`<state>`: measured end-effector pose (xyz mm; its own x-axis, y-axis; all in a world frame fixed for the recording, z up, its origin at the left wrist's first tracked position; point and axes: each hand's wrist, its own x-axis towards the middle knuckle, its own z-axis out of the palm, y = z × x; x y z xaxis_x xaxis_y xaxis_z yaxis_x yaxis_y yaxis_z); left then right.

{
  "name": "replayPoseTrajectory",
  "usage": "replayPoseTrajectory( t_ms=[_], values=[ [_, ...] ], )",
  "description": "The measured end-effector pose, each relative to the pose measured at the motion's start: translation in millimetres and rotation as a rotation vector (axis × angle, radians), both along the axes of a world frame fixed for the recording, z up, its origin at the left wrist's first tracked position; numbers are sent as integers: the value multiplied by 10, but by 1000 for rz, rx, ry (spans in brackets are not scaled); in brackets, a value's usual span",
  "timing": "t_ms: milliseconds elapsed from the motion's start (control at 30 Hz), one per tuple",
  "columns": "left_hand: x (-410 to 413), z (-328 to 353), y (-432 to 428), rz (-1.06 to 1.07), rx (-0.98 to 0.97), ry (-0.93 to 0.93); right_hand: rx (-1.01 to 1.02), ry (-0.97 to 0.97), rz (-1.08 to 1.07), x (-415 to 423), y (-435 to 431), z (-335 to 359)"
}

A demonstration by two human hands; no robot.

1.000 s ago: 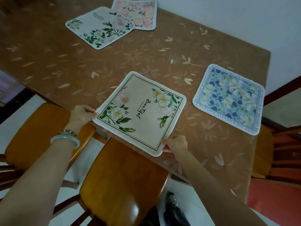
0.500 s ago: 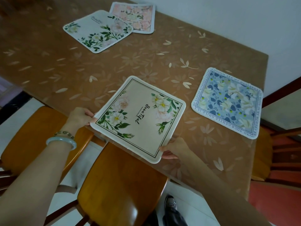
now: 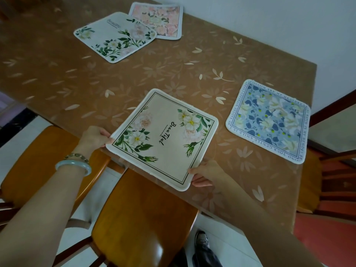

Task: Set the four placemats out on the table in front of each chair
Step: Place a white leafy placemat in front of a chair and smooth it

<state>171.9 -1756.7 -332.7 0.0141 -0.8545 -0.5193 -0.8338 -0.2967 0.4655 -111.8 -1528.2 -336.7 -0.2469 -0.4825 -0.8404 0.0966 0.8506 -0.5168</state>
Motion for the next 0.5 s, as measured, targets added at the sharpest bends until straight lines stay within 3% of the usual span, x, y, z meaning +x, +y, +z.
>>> replayPoseTrajectory(
  t_ms=[167, 333, 500],
  values=[
    [-24, -9, -35, -73, -13, 0, 7, 51, -94, -67, -31, 18],
    [-242, -22, -85, -60, -83, 146, -20, 172, -294, -110, -184, -17],
    [-314, -34, -59, -114, -64, 207, -91, 422, -275, -256, -382, -17]
  ],
)
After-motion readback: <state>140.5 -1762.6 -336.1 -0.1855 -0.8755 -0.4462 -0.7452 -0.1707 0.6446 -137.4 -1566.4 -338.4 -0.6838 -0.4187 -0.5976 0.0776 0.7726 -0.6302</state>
